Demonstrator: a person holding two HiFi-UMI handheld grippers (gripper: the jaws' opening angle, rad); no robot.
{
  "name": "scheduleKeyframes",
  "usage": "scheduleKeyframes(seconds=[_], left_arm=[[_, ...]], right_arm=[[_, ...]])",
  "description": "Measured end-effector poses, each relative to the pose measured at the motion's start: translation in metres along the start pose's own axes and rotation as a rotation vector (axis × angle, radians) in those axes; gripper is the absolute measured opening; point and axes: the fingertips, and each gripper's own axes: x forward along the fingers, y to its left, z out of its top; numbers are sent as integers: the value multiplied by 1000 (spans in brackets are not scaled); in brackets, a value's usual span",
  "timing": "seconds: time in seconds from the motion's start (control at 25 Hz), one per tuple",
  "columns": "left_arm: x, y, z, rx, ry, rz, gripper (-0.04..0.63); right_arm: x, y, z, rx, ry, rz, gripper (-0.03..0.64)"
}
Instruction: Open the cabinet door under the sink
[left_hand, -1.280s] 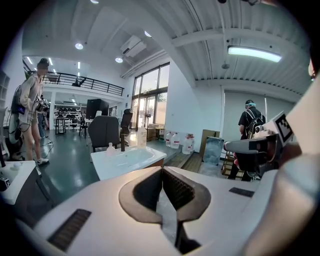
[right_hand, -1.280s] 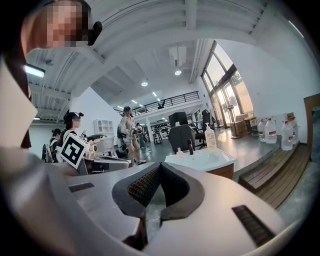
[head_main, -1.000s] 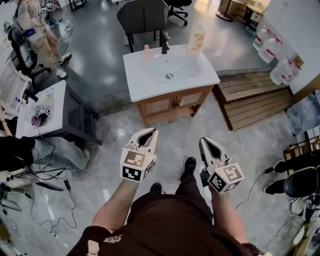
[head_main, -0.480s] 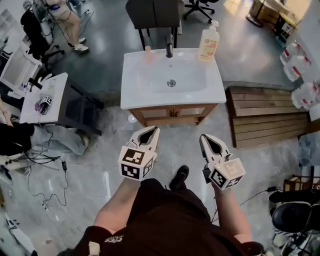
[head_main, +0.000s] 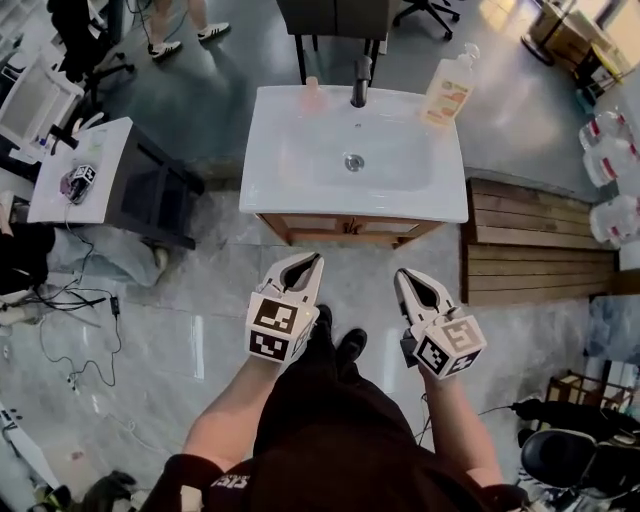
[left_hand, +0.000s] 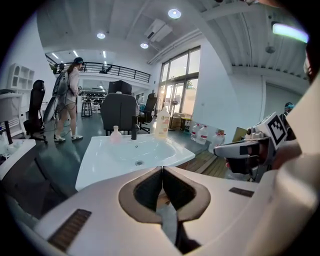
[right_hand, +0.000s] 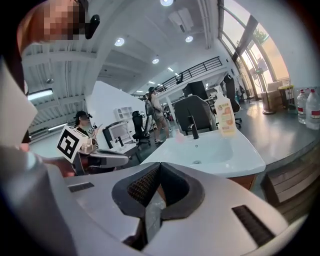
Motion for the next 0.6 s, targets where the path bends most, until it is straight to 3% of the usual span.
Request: scheduleKeyframes(seconds=[0.28,0.6], left_arm=[[41,39,-32,-47,19,-61,18],[96,56,-95,-94,52,-22,18]], right_arm=[[72,8,-19,9,70,31,14],[133,-31,-88,10,152,74,14]])
